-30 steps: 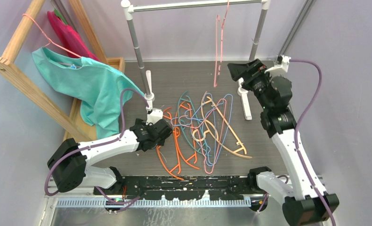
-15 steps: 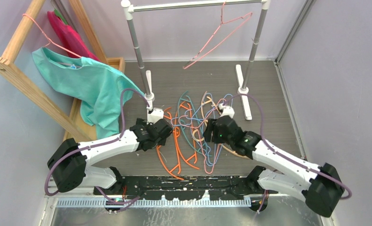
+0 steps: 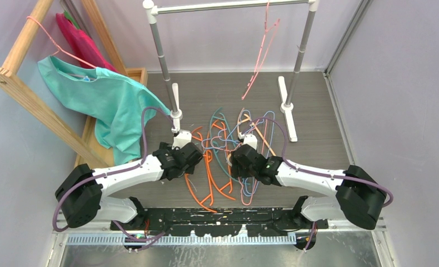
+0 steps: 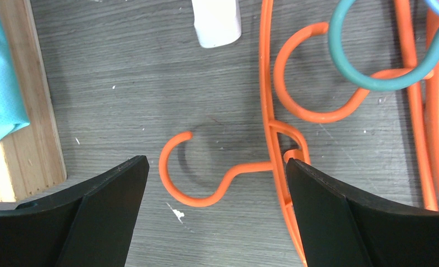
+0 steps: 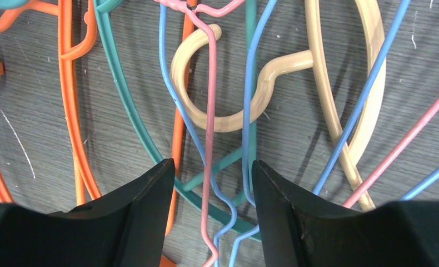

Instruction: Organize the hangers

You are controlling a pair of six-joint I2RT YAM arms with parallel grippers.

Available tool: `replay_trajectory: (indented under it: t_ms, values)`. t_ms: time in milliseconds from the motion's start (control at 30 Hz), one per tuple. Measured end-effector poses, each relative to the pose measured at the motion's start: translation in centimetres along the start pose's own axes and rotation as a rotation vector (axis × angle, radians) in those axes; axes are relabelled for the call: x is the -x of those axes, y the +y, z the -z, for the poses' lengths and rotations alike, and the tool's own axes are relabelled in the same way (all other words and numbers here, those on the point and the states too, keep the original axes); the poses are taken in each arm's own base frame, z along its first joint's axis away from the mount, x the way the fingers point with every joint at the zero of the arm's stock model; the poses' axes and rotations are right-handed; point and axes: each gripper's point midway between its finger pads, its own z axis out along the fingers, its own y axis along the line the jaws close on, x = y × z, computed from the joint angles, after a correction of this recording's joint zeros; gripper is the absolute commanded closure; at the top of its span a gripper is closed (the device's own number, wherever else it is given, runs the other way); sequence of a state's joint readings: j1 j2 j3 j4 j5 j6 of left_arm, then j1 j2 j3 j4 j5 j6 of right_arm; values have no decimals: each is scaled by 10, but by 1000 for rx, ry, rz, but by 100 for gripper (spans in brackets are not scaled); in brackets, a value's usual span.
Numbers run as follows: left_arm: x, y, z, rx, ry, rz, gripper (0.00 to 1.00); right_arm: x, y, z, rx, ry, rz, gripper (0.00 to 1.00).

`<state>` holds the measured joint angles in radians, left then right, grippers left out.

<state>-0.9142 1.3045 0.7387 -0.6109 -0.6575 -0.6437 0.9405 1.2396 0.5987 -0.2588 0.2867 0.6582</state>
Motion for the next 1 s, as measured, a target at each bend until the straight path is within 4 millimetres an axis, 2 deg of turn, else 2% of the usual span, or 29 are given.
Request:
replay_trajectory:
  t_ms: [100, 167, 367, 600, 867, 1000]
  values:
    - [-4, 4, 1, 0, 0, 3, 2, -1, 1, -4, -1, 1, -2, 53]
    - [-4, 4, 2, -3, -5, 9, 2, -2, 1, -7, -4, 5, 0, 54]
    - [-3, 4, 2, -5, -6, 24, 2, -1, -2, -8, -25, -5, 3, 43]
    - [-3, 3, 2, -5, -6, 27, 2, 7, -11, 0, -106, -32, 44, 44]
    - [-2, 2, 2, -10, -11, 33, 2, 22, 23, 23, -80, -95, 126, 47]
    - [-2, 2, 2, -10, -12, 34, 2, 16, 28, 21, -78, -81, 147, 51]
